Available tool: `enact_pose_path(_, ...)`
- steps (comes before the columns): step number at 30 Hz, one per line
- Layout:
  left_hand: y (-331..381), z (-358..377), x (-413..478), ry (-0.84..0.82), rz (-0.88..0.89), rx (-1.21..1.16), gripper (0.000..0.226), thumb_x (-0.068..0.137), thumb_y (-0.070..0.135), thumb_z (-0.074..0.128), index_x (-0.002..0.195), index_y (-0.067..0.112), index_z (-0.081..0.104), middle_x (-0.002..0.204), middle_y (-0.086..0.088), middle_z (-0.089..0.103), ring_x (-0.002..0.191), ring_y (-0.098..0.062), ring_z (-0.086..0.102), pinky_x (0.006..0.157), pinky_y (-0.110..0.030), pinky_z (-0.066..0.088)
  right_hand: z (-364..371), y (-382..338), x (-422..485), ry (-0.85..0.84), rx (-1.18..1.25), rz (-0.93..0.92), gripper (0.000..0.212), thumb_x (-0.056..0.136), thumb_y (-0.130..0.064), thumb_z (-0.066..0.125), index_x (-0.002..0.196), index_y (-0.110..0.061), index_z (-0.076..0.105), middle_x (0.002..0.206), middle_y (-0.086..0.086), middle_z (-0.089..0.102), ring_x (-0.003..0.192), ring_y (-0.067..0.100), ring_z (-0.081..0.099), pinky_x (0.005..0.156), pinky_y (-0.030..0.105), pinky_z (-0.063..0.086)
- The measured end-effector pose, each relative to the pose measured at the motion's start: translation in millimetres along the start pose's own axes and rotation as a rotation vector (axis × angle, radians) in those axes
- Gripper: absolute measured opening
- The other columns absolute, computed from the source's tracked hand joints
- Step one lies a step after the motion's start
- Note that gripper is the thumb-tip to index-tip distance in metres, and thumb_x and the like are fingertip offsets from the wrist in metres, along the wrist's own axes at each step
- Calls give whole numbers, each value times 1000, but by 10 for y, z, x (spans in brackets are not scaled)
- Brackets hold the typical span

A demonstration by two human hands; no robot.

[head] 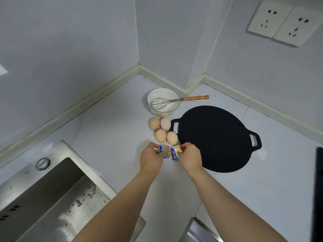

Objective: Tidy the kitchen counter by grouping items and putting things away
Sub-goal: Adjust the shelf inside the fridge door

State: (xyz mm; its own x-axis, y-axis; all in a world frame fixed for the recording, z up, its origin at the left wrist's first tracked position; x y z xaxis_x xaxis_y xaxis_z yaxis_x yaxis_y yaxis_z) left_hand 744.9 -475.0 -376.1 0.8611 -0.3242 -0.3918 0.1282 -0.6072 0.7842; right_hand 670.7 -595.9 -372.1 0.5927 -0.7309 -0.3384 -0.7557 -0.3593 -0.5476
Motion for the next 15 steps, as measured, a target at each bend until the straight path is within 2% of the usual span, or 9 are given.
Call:
enact_pose_path(3, -20, 23, 16, 10, 3, 9, 15, 85, 11, 65, 95, 17, 55, 78, 0, 61, 72, -22, 65, 67, -34, 54, 3, -6, -8, 35, -27, -29, 36, 83, -16, 71, 116, -10, 58, 110, 8, 59, 94, 17, 61, 66, 23, 46)
enact_pose_path(6, -16, 24, 14, -2, 19, 32, 27, 83, 14, 70, 98, 25, 49, 73, 7, 58, 71, -17, 64, 62, -25, 50, -37, 19, -24, 70, -13, -56, 43, 84, -15, 70, 123, -11, 54, 113, 8, 56, 93, 17, 59, 65, 23, 43)
enact_pose_path(12, 21, 24, 11, -28, 21, 1, 25, 80, 8, 70, 93, 23, 55, 69, 7, 58, 72, -18, 65, 55, -16, 44, -17, 33, -25, 55, -62, -76, 34, 83, -18, 72, 114, -12, 59, 109, 7, 56, 87, 15, 59, 62, 22, 44)
enact_pose_path(15, 37, 38, 11, -11, 5, -10, 23, 80, 8, 70, 90, 22, 55, 71, 4, 59, 73, -19, 66, 57, -19, 46, -17, 13, -29, 69, -142, -56, 30, 85, -21, 68, 113, -14, 60, 110, 5, 56, 86, 17, 61, 67, 28, 51)
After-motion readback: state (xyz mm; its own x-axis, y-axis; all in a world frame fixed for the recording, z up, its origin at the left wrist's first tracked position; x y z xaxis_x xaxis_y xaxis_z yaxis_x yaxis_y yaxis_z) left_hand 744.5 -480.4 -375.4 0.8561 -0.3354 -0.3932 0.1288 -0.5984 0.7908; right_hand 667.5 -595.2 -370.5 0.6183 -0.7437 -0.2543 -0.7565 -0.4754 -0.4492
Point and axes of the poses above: each hand's wrist, its own x-axis towards the middle knuckle, its own z-axis out of the palm, y = z × x, the point moved 2 cm from there along x, towards the middle knuckle
